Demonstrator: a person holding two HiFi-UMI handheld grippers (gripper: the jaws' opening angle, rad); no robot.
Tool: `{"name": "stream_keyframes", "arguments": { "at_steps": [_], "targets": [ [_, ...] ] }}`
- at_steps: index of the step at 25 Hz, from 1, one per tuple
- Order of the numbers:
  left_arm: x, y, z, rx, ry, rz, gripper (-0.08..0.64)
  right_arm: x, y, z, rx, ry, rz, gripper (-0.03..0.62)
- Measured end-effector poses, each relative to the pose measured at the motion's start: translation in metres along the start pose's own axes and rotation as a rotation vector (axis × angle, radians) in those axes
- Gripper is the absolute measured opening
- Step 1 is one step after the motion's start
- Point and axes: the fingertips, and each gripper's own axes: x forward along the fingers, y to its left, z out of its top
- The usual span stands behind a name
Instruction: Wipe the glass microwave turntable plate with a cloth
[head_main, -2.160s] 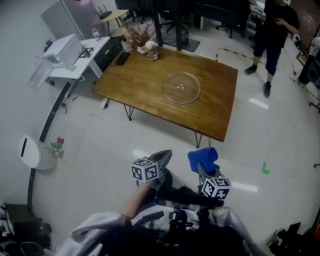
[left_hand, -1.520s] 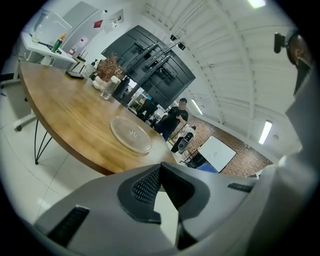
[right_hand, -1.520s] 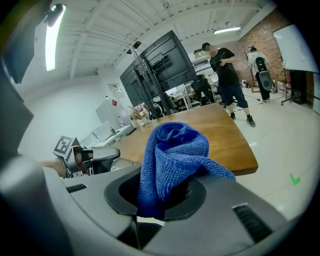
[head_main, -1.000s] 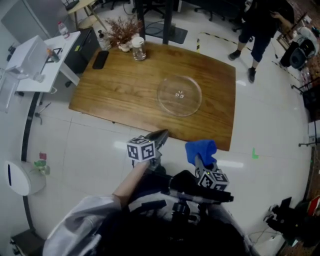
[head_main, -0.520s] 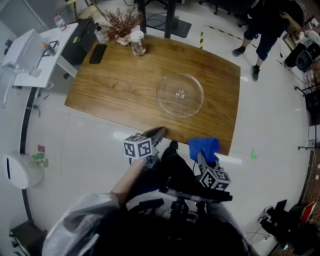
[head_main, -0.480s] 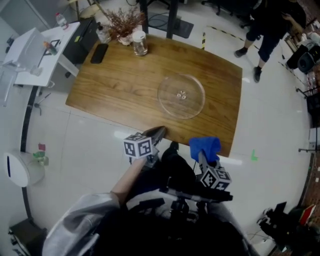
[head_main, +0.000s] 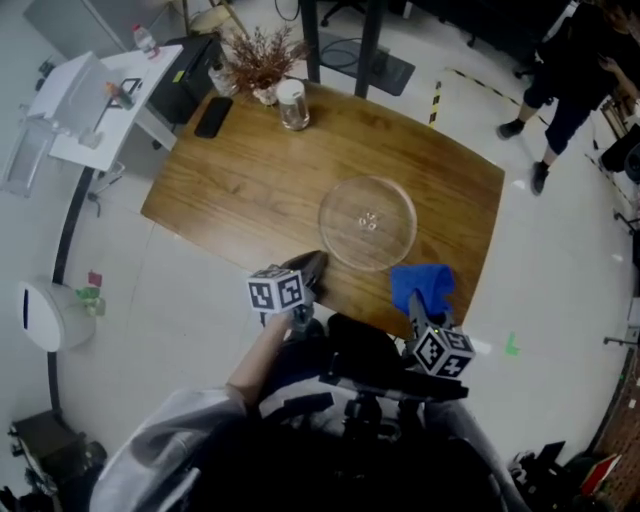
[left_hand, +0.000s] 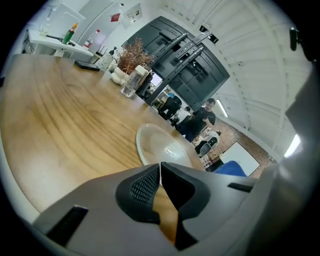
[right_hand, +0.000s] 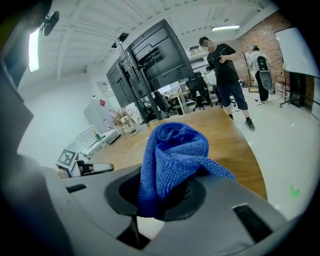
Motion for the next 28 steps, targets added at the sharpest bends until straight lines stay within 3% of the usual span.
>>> {"name": "stream_keyframes", "arguments": {
  "at_steps": [5,7,16,20,28],
  "targets": [
    [0.016,0.016,0.004,0.001,0.023,0.085,0.004,0.016,-0.023,0.019,0.01,0.006,0.021,0.083],
    [0.021,0.02,0.005,-0.01,0.033,0.109,0.049,0.019,-0.033,0.022,0.025,0.011,0.024,0.083],
    [0.042,0.03,0.024,-0.045,0.04,0.207,0.051,0.037,-0.073,0.033,0.06,0.037,0.035,0.083],
    [0.05,0.036,0.024,-0.042,0.089,0.247,0.051,0.045,-0.078,0.04,0.074,0.025,0.034,0.083],
    [0.053,0.039,0.026,-0.062,0.115,0.246,0.052,0.06,-0.07,0.06,0.055,0.008,0.024,0.083]
  ]
}}
